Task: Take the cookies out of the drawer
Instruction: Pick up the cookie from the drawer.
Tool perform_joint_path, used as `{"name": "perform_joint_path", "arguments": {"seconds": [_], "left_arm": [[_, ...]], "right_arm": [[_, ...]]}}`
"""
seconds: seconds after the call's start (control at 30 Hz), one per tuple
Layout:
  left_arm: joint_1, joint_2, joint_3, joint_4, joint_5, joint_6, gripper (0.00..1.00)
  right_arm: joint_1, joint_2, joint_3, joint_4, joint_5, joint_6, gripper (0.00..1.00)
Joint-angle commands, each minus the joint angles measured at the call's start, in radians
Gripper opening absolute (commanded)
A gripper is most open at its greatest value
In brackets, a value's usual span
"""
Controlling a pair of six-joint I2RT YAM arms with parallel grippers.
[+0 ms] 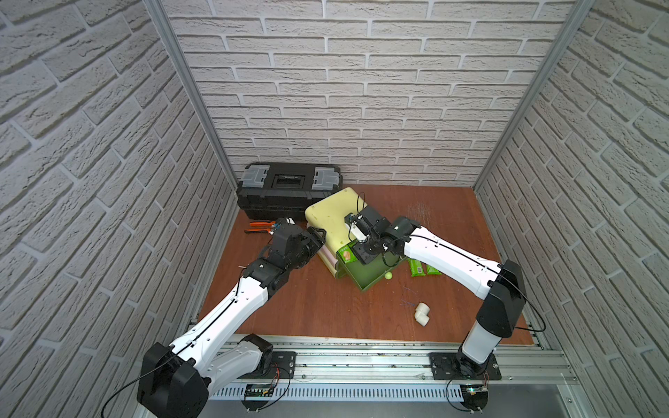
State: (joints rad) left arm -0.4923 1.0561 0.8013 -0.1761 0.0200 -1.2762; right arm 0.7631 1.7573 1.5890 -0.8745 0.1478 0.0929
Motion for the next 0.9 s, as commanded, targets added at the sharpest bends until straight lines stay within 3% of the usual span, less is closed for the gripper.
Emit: {"name": "perform_joint_path", "arguments": {"seconds": [0.0, 0.37, 0.87], "left_arm": [[-0.004, -0.005, 0.018, 0.027, -0.001, 0.005, 0.72], [-0.004, 0.004, 0.022, 0.033, 0.004, 0.005, 0.71], [-0.006, 0.004, 0.026, 0.026, 0.001, 0.007, 0.71]], "right_arm": [[-0.004, 0.009, 0.024, 0.006, -0.023, -0.008, 0.60], [-0.012, 0.002, 0.025, -0.007, -0.027, -0.007, 0.41], [-0.023, -0.236, -0.043, -0.088, 0.011, 0.052, 0.38]]}}
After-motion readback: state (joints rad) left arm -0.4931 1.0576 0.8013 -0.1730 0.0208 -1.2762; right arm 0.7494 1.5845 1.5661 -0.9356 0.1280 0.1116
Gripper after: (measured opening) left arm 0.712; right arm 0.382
